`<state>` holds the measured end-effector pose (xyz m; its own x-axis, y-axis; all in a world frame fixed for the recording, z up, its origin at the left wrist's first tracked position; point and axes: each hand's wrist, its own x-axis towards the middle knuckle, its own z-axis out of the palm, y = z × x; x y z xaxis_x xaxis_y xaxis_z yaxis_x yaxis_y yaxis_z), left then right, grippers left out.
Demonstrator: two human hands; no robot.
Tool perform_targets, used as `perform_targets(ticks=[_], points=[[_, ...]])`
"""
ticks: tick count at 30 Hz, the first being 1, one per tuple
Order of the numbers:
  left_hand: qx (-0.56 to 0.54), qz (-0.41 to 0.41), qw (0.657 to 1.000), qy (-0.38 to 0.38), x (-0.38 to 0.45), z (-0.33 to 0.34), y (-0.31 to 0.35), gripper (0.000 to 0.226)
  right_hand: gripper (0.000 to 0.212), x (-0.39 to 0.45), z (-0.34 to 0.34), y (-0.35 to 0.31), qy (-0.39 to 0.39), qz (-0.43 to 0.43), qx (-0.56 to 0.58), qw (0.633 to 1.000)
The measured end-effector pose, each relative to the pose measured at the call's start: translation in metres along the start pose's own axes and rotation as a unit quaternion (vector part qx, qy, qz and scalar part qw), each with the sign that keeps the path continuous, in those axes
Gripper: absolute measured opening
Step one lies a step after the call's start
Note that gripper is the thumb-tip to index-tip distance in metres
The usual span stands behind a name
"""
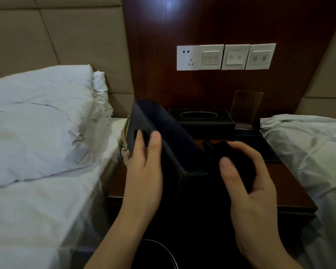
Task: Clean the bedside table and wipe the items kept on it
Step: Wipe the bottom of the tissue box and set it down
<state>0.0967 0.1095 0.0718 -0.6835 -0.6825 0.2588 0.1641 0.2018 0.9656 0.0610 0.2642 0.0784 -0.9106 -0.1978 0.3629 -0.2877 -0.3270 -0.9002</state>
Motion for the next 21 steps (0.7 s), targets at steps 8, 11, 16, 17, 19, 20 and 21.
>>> perform_targets(ticks=[8, 11, 16, 17, 19, 20, 21], points=[[0.024, 0.121, 0.964, -0.234, -0.028, 0.001, 0.018, 0.071, 0.021, 0.02, -0.007, -0.008, 0.107, -0.05, 0.04, 0.992], [-0.019, 0.13, 0.963, -0.236, -0.034, 0.003, 0.018, 0.084, 0.022, 0.023, -0.011, -0.016, 0.098, -0.076, 0.007, 0.992], [-0.097, 0.11, 0.982, -0.118, -0.032, 0.009, 0.017, 0.067, 0.022, 0.019, -0.013, -0.032, 0.057, -0.229, -0.124, 0.964], [-0.107, 0.105, 0.983, -0.104, -0.031, 0.01, 0.016, 0.066, 0.023, 0.018, -0.013, -0.033, 0.042, -0.255, -0.147, 0.955], [-0.121, 0.092, 0.983, -0.101, -0.032, 0.012, 0.016, 0.066, 0.026, 0.019, -0.012, -0.033, -0.012, -0.283, -0.193, 0.94], [-0.121, 0.088, 0.983, -0.104, -0.032, 0.013, 0.015, 0.066, 0.026, 0.019, -0.011, -0.032, -0.047, -0.284, -0.214, 0.933], [-0.119, 0.087, 0.983, -0.106, -0.033, 0.013, 0.014, 0.065, 0.026, 0.021, -0.01, -0.031, -0.082, -0.278, -0.236, 0.928]])
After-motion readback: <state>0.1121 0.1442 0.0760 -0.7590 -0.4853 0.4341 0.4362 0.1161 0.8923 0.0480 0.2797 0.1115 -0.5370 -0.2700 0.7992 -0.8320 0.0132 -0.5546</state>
